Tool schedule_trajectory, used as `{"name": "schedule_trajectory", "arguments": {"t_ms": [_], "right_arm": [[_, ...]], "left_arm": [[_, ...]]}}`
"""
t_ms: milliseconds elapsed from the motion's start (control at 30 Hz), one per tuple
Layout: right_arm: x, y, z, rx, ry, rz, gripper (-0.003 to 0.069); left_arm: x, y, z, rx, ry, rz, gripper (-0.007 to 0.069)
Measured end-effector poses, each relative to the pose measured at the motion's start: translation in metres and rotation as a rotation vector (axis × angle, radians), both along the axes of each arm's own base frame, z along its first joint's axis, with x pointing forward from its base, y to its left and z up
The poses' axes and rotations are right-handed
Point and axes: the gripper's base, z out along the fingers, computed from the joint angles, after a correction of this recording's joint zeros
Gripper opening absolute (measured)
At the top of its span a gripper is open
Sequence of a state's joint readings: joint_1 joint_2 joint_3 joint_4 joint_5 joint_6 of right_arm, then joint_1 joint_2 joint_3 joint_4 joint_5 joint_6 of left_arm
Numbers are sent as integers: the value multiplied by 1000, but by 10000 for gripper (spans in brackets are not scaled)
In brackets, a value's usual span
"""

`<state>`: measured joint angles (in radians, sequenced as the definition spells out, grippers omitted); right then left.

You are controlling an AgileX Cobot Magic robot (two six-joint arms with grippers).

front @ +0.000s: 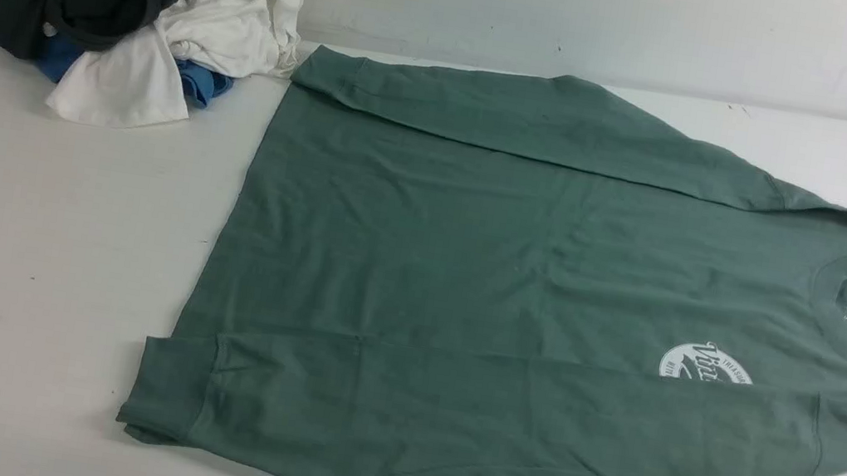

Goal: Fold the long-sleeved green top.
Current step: Use the left arm to clamp the cuff closest to it

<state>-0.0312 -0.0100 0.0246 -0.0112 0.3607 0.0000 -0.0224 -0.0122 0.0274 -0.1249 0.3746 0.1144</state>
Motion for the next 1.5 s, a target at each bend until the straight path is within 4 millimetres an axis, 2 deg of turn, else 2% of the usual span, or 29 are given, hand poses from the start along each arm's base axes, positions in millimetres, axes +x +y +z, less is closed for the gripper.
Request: {"name": "schedule_trajectory", "arguments": {"t_ms": [1100, 1200, 1333, 1367, 1500], "right_arm": [[0, 0, 0, 0, 0, 0, -14], [0, 0, 0, 0, -4, 0, -14], [1, 0, 8, 8, -93, 3, -14], [2, 1, 15, 5, -176, 5, -14], [0, 1, 36, 9, -409, 11, -14]], "left_arm": [[0, 0, 1, 11, -12, -1, -7], [2, 1, 6, 11, -68, 6, -7], [4, 3, 21, 6, -234, 27, -7], [4, 4, 30, -3, -334, 41, -7], [3, 6, 45, -27, -500, 64, -7]]}}
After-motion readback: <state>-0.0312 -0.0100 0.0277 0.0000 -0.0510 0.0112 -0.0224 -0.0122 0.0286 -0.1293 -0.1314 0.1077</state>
